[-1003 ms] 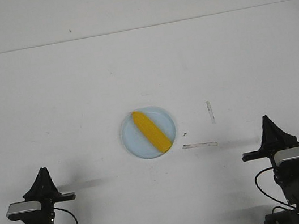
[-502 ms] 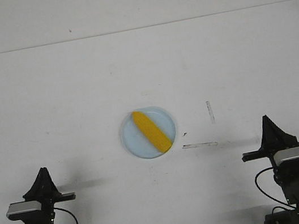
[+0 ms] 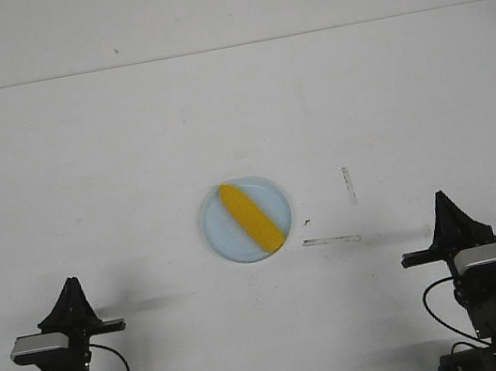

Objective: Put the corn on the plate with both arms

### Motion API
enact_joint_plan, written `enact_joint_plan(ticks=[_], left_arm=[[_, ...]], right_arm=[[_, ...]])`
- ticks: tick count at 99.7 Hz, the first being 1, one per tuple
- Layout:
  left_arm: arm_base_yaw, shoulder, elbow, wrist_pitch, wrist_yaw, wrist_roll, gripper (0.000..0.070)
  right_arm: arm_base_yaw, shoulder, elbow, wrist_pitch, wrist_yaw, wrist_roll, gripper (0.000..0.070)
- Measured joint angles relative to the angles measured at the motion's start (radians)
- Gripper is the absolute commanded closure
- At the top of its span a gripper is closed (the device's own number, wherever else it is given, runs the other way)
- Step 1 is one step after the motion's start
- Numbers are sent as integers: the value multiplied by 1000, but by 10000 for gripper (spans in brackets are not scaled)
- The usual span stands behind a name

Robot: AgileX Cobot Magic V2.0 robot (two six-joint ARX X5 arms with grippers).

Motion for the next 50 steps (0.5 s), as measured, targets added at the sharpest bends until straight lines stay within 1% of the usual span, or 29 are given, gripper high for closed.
enact_joint_plan(ticks=[24,44,50], left_arm=[[0,0,0,0,0,0,699],[0,0,0,-1,0,0,699],[0,0,0,-1,0,0,699]], right_arm=[[0,-10,-4,4,0,0,699],[0,-84,-125,123,0,0,698],[0,-114,-167,127,0,0,698]])
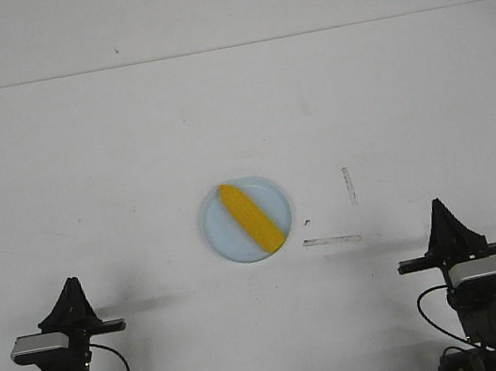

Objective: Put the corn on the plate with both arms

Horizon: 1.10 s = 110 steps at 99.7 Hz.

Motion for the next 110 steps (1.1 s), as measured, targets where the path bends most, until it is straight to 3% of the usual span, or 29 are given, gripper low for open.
enact_joint_plan(ticks=[39,110], left_arm=[[0,0,0,0,0,0,699],[0,0,0,-1,1,0,699]], right_arm=[[0,-109,-179,35,10,0,698],[0,-109,-181,-4,10,0,698]])
